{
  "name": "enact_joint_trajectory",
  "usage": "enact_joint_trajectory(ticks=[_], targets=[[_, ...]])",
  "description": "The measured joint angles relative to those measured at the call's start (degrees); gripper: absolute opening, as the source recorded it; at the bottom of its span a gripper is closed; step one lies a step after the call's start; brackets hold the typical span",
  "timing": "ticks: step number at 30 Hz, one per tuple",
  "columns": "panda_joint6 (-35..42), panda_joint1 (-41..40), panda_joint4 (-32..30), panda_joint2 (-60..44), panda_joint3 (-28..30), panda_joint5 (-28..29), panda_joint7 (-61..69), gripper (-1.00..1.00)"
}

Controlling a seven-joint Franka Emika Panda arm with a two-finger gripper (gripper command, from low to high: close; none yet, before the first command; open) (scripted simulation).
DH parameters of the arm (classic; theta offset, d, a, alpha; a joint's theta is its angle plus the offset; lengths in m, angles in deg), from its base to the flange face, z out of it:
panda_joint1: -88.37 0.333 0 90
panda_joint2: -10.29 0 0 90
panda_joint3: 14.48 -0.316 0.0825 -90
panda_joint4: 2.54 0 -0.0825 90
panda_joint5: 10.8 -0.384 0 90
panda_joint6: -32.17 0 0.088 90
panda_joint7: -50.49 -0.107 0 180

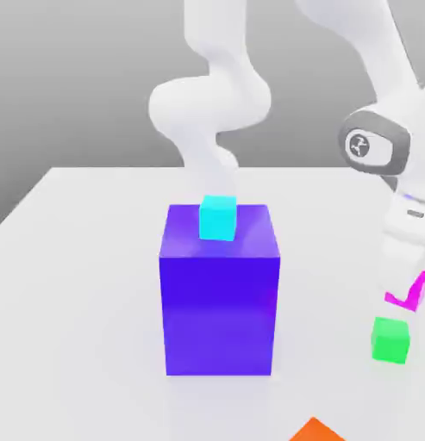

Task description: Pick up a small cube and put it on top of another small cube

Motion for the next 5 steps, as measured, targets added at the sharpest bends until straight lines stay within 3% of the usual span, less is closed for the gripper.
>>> enact_joint_trajectory(ticks=[1,2,5], targets=[[-1.84,0.4,0.05,-1.94,0.63,1.17,-0.89,-1.0],[-3.64,0.92,0.12,-3.87,1.41,2.32,-1.76,1.0],[-3.64,0.92,0.12,-3.87,1.41,2.32,-1.76,1.0]])
